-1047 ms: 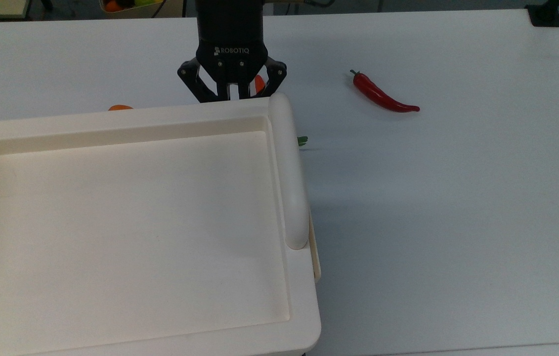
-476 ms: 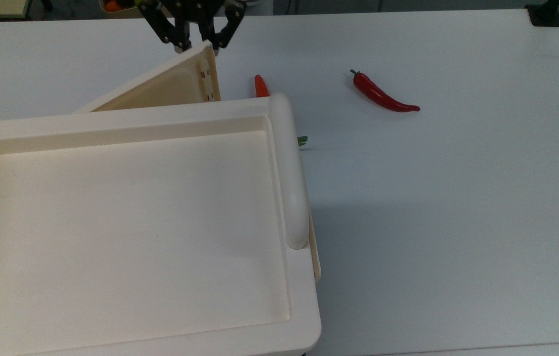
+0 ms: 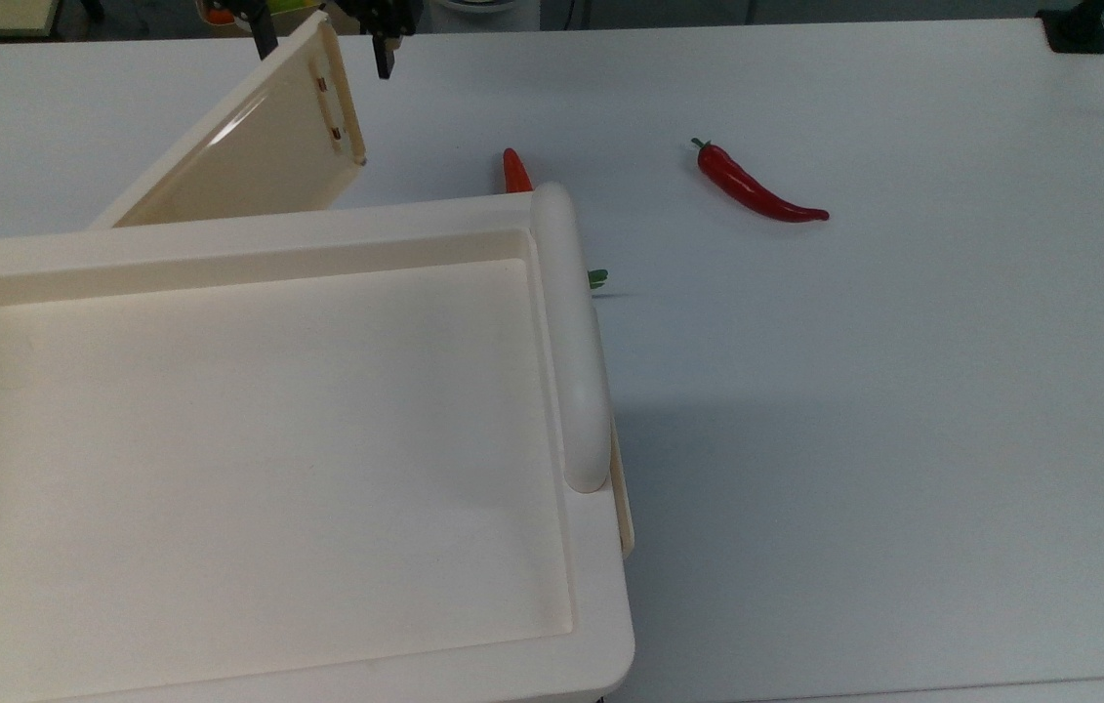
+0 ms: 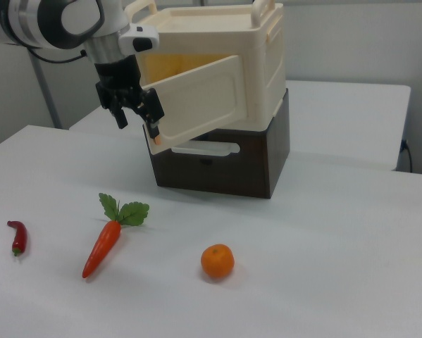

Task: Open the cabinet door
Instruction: 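Pull the handle outward, swinging the cream door open on its hinge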

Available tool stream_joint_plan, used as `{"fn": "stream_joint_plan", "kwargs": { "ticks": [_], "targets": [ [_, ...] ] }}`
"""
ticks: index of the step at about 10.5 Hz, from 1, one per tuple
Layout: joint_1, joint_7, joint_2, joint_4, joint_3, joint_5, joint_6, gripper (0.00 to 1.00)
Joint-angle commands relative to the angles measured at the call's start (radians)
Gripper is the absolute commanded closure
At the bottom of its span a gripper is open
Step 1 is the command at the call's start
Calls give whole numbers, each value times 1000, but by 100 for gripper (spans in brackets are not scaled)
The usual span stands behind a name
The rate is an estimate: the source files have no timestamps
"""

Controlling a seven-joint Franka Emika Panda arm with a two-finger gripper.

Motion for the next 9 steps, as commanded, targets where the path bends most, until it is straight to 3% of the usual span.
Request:
{"fn": "stream_joint_plan", "kwargs": {
  "ticks": [1,9],
  "targets": [
    [-18,-31,-71,-53,-2,-9,-123,0],
    [-16,13,-77,-49,12,-6,-182,0]
  ]
}}
